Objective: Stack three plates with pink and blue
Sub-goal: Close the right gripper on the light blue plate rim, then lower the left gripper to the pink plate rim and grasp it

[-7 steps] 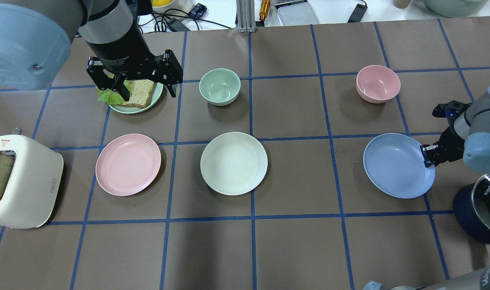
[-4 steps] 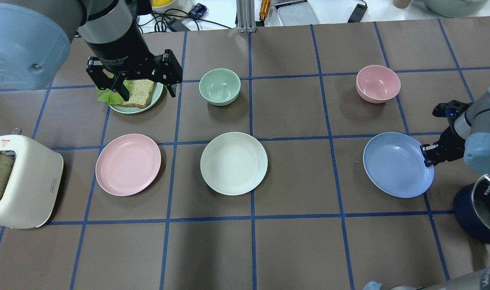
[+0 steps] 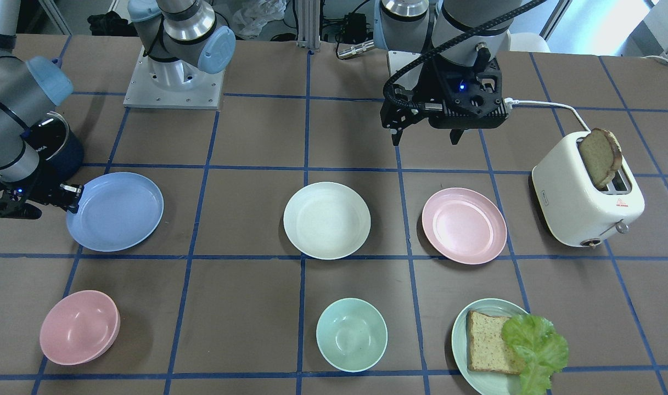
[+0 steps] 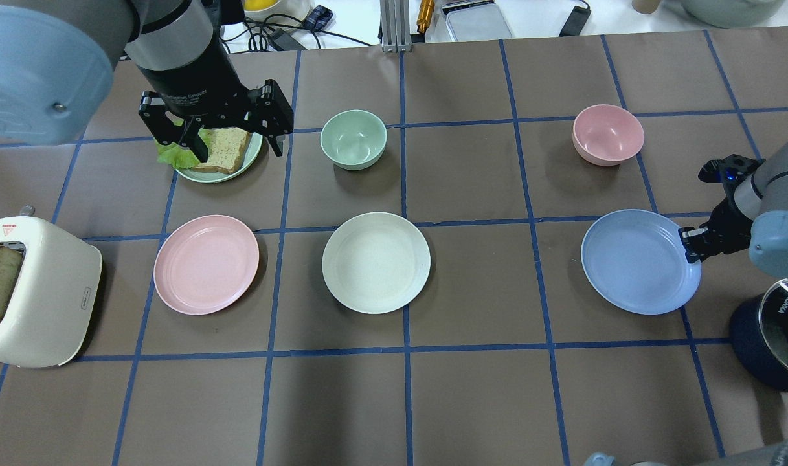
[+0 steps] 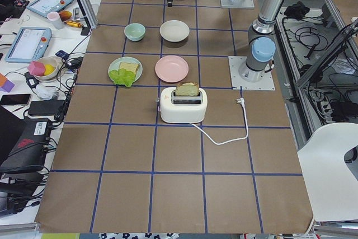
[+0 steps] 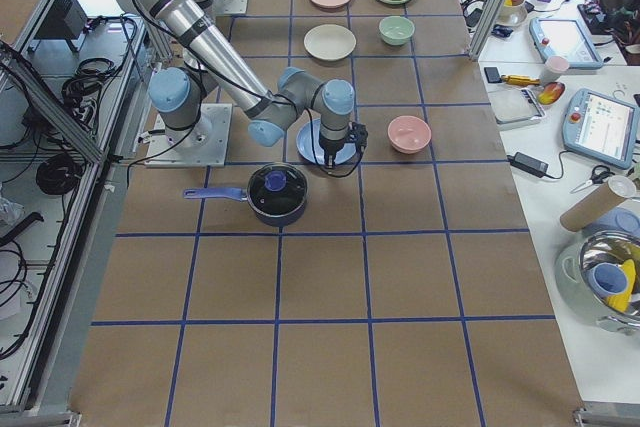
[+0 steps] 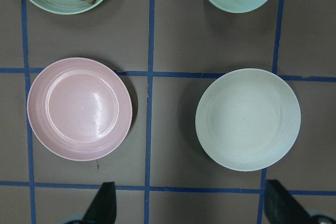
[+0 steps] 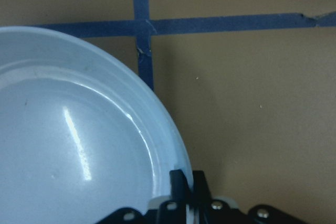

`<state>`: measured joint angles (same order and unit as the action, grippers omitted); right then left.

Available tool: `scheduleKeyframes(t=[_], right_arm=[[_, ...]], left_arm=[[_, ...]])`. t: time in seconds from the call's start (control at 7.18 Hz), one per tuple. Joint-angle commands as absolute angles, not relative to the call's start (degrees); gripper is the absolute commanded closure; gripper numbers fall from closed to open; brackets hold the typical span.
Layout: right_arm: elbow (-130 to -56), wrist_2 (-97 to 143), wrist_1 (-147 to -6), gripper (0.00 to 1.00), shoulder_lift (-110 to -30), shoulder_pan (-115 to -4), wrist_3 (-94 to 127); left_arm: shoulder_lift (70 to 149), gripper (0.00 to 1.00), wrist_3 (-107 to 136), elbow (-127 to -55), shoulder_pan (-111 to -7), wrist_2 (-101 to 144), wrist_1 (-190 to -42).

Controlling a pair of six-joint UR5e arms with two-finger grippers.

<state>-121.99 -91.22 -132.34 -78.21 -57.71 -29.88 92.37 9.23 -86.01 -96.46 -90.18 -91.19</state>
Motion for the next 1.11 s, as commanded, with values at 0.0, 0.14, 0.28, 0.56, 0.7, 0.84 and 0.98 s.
scheduleKeyframes(t=[0.0,0.14,0.28,0.56,0.7,0.84,0.98], right_arm=[[-121.5,-90.9,-132.1,1.0,-79.7,-58.1,-29.8],[-121.4,-91.1,-132.0,1.0,-80.4,-59.5,-29.6],[-121.3,-91.1,-131.1,1.0,-81.3,-59.8,-29.5],[-118.2,-91.1,-125.6,1.0,-82.2,-60.5,-28.0],[-116.4,-91.1,-122.7,1.0,-82.2,-60.7,-27.9],[-115.8,-91.1,-121.3,1.0,-82.3,-60.8,-27.9],[-115.4,-91.1,-121.2,1.0,-82.3,-60.9,-27.9]], left_arm=[[93.6,0.0,9.1,-86.9,-96.3,-90.2,-90.9],[94.3,0.0,8.3,-88.8,-96.3,-90.3,-91.1],[94.7,0.0,4.8,-92.6,-95.4,-90.4,-88.9],[96.7,0.0,1.4,-105.7,-90.6,-91.0,-73.5],[97.3,0.0,-0.9,-113.2,-90.1,-94.6,-64.9],[98.5,0.0,-1.9,-119.4,-90.1,-95.8,-55.2],[99.7,0.0,-2.4,-122.7,-90.0,-95.9,-49.5]])
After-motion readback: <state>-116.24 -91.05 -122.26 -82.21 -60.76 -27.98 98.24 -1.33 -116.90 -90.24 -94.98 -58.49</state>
